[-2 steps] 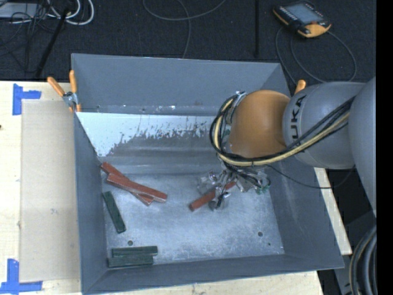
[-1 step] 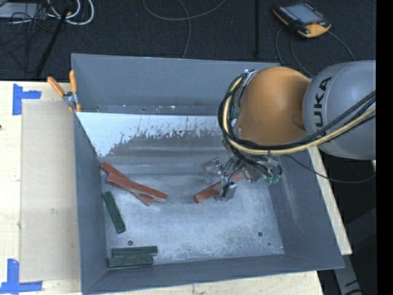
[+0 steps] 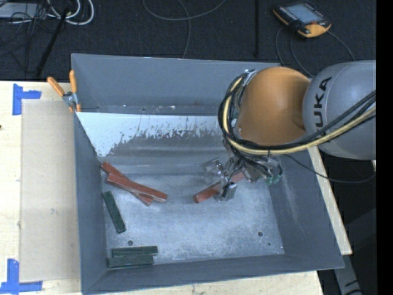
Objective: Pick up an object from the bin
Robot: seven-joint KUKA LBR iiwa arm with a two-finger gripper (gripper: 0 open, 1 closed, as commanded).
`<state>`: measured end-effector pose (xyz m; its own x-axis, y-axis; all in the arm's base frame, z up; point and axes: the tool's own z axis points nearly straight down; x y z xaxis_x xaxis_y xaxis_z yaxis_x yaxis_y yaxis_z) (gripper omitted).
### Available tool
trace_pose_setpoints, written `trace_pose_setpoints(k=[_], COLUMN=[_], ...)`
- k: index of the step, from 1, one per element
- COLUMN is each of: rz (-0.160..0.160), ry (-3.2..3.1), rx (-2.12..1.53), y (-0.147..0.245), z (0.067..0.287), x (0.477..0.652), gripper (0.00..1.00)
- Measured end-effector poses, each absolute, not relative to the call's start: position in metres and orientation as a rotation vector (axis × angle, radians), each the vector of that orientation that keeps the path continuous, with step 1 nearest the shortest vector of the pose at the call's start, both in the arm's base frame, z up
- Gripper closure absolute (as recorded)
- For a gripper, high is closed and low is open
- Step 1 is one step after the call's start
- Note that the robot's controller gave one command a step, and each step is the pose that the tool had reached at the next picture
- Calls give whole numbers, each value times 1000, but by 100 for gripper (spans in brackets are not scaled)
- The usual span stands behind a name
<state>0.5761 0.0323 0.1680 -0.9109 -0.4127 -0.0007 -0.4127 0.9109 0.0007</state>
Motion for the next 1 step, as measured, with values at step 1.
trace_pose_setpoints(k=[1], rz=[2], ry=[3072], rx=[-678], y=[41], z=[218], x=[576], gripper=[100])
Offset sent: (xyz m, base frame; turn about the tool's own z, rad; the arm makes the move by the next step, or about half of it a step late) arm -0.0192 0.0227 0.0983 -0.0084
